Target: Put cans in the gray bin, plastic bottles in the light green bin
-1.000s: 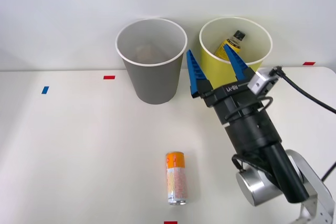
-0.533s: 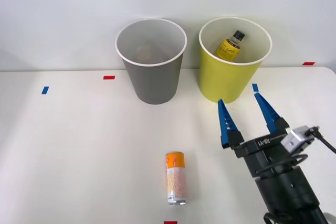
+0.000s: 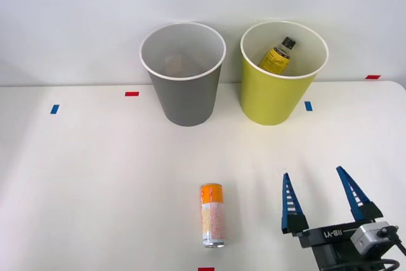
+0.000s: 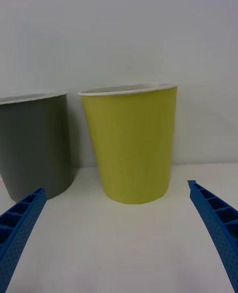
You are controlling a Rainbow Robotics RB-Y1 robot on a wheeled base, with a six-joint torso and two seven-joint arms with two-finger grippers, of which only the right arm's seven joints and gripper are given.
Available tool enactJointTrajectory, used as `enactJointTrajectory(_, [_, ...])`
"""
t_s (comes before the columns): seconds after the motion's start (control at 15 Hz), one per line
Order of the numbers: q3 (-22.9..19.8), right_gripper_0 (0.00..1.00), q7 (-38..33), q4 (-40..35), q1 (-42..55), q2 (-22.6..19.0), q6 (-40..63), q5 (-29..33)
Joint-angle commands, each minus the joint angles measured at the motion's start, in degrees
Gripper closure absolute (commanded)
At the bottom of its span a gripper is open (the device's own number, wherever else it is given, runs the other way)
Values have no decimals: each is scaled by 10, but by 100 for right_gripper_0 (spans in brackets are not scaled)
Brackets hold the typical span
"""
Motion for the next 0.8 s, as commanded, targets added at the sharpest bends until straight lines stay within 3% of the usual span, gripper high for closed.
enactJointTrajectory(0.07, [-8, 0, 12, 0, 32, 8, -1, -3])
enactJointTrajectory(0.4, [-39, 0, 4, 0, 65, -11, -1, 1])
enactJointTrajectory(0.8, [-52, 0, 4, 0, 86, 4, 8, 0])
